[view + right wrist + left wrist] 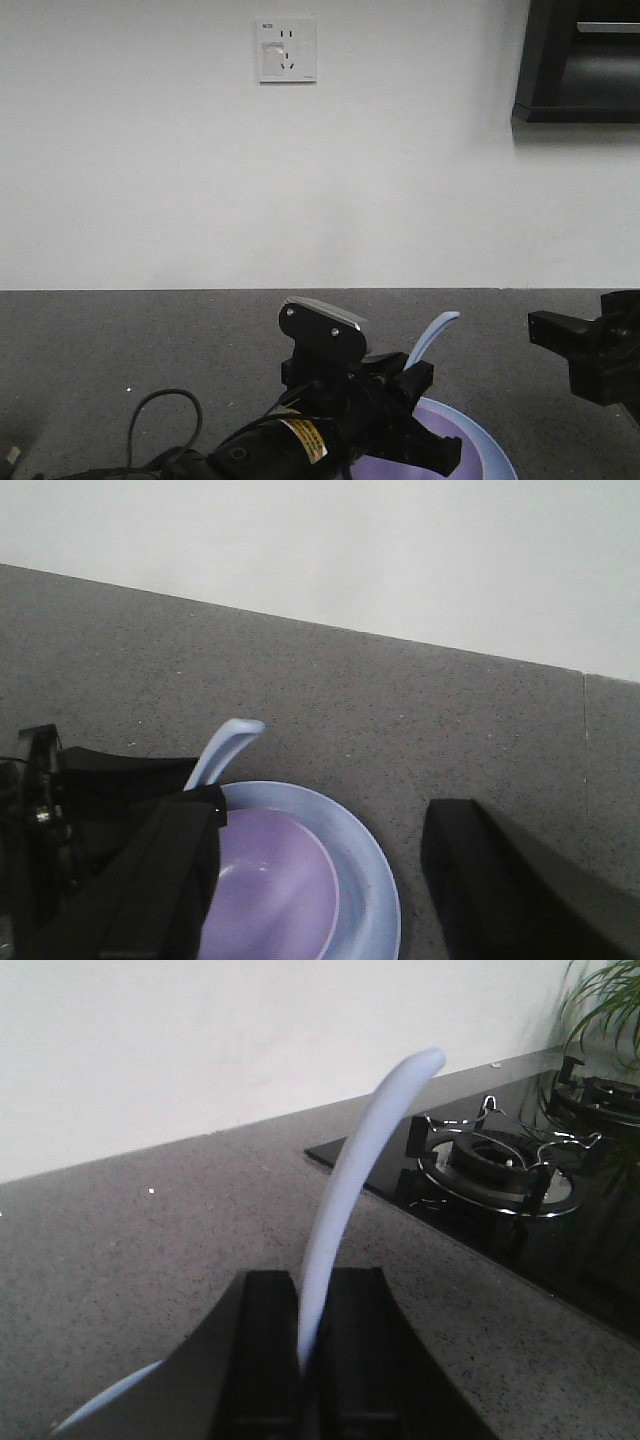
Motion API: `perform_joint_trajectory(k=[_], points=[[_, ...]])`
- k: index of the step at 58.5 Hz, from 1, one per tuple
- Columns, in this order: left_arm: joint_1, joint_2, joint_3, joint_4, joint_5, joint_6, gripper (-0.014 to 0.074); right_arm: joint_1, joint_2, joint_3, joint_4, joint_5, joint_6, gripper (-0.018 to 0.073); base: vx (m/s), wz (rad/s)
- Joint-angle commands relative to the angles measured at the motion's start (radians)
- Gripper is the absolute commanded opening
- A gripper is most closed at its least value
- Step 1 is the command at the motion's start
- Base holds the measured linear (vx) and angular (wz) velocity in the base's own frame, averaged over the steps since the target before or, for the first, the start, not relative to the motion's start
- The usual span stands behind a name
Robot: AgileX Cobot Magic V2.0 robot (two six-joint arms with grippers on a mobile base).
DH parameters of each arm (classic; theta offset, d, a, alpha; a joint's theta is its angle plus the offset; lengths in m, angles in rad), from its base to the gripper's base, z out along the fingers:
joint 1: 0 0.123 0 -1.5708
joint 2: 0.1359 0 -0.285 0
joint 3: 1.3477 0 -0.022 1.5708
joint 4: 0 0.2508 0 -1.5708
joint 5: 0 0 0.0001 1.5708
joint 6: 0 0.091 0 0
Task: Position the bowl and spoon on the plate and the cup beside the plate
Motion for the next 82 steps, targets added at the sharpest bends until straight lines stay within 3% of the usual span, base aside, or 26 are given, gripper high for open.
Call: perform_joint_trajectory(k=[1, 23, 35, 44, 53, 61, 66, 77, 82], points=[[-0.006, -0.019, -0.035, -0.004, -0.112, -0.037, 0.0213, -0.002, -0.015, -0.027, 0.003, -0.075, -0.002, 0.0505, 0.0, 0.0], [-0.008, 0.019, -0.035, -0.004, -0.149, -0.035, 0.0455, -0.002, -0.015, -0.027, 0.0, -0.075, -0.003, 0.0505, 0.0, 0.0], [-0.002, -0.018, -0.035, -0.004, -0.148, -0.018, 0.047, -0.002, -0.015, -0.027, -0.001, -0.075, -0.003, 0.0505, 0.0, 0.0], [0.034, -0.111, -0.032, -0.012, -0.098, 0.083, 0.0469, -0.002, -0.015, -0.027, -0.001, -0.075, -0.003, 0.0505, 0.0, 0.0], [0.139, -0.262, -0.032, -0.117, 0.115, 0.139, 0.0469, -0.002, -0.015, -0.027, -0.009, -0.075, -0.003, 0.0505, 0.0, 0.0], [0.299, -0.411, -0.032, -0.127, 0.381, 0.234, 0.0469, -0.002, -0.015, -0.027, -0.009, -0.075, -0.002, 0.0505, 0.0, 0.0], [0.406, -0.489, -0.032, -0.123, 0.497, 0.253, 0.0469, -0.002, -0.015, -0.027, -0.009, -0.075, -0.002, 0.0505, 0.0, 0.0], [0.636, -0.632, -0.032, 0.022, 0.708, 0.251, 0.0468, -0.002, -0.015, -0.027, -0.009, -0.075, -0.002, 0.0505, 0.0, 0.0], [0.722, -0.672, -0.032, 0.107, 0.8, 0.194, 0.0468, -0.002, -0.015, -0.027, -0.009, -0.075, -0.002, 0.0505, 0.0, 0.0]])
